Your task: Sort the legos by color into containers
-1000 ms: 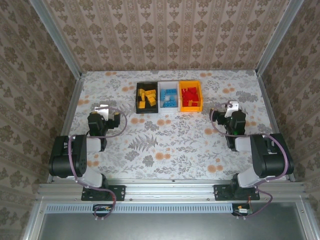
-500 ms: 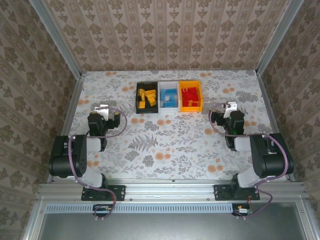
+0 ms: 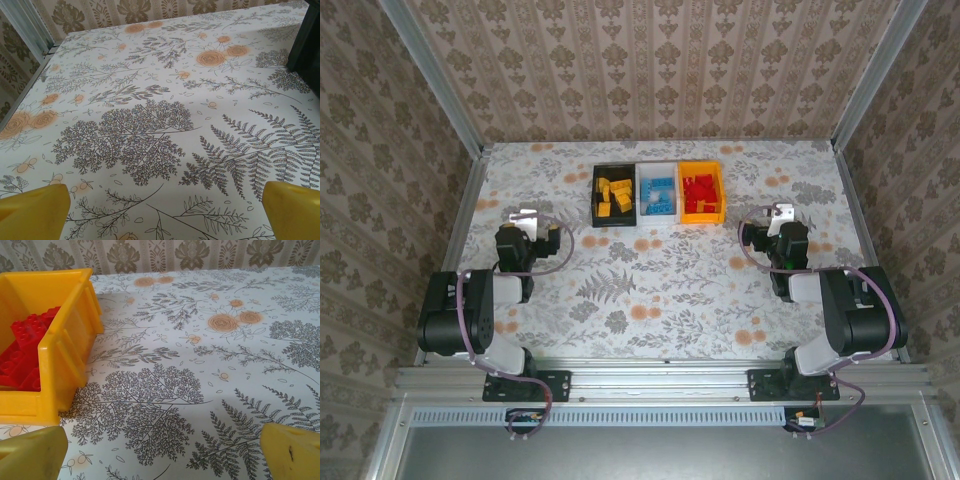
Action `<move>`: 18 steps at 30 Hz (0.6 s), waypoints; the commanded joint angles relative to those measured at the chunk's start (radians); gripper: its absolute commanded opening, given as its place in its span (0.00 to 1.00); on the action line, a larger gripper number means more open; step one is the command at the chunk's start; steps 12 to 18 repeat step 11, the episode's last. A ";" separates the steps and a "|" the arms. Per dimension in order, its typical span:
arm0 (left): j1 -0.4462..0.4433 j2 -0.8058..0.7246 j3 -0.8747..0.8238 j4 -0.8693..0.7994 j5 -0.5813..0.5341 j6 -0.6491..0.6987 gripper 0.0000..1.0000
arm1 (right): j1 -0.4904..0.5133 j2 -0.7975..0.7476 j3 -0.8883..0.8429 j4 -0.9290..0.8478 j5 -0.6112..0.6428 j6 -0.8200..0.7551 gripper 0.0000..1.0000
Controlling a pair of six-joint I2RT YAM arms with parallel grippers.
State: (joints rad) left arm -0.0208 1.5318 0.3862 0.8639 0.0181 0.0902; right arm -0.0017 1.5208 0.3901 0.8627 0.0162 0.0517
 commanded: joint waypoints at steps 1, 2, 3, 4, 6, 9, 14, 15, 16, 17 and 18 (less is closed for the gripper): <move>-0.001 0.008 0.008 0.015 0.000 -0.014 1.00 | 0.006 0.011 0.017 -0.004 0.018 -0.013 1.00; -0.001 0.008 0.008 0.016 0.000 -0.014 1.00 | 0.006 0.010 0.016 -0.005 0.017 -0.014 1.00; 0.000 0.008 0.008 0.015 0.000 -0.014 1.00 | 0.006 0.011 0.017 -0.005 0.017 -0.014 1.00; 0.000 0.008 0.009 0.016 0.001 -0.014 1.00 | 0.008 0.012 0.020 -0.007 0.014 -0.019 1.00; -0.001 0.007 0.010 0.015 0.001 -0.014 1.00 | 0.008 0.015 0.024 -0.017 0.013 -0.019 1.00; -0.001 0.008 0.010 0.014 0.002 -0.014 1.00 | 0.009 0.012 0.021 -0.013 0.013 -0.019 1.00; -0.001 0.008 0.010 0.014 0.002 -0.014 1.00 | 0.010 0.011 0.018 -0.007 0.014 -0.021 1.00; -0.001 0.008 0.010 0.014 0.002 -0.014 1.00 | 0.010 0.011 0.018 -0.007 0.014 -0.021 1.00; -0.001 0.008 0.010 0.014 0.002 -0.014 1.00 | 0.010 0.011 0.018 -0.007 0.014 -0.021 1.00; -0.001 0.008 0.010 0.014 0.002 -0.014 1.00 | 0.010 0.011 0.018 -0.007 0.014 -0.021 1.00; -0.001 0.008 0.010 0.014 0.002 -0.014 1.00 | 0.010 0.011 0.018 -0.007 0.014 -0.021 1.00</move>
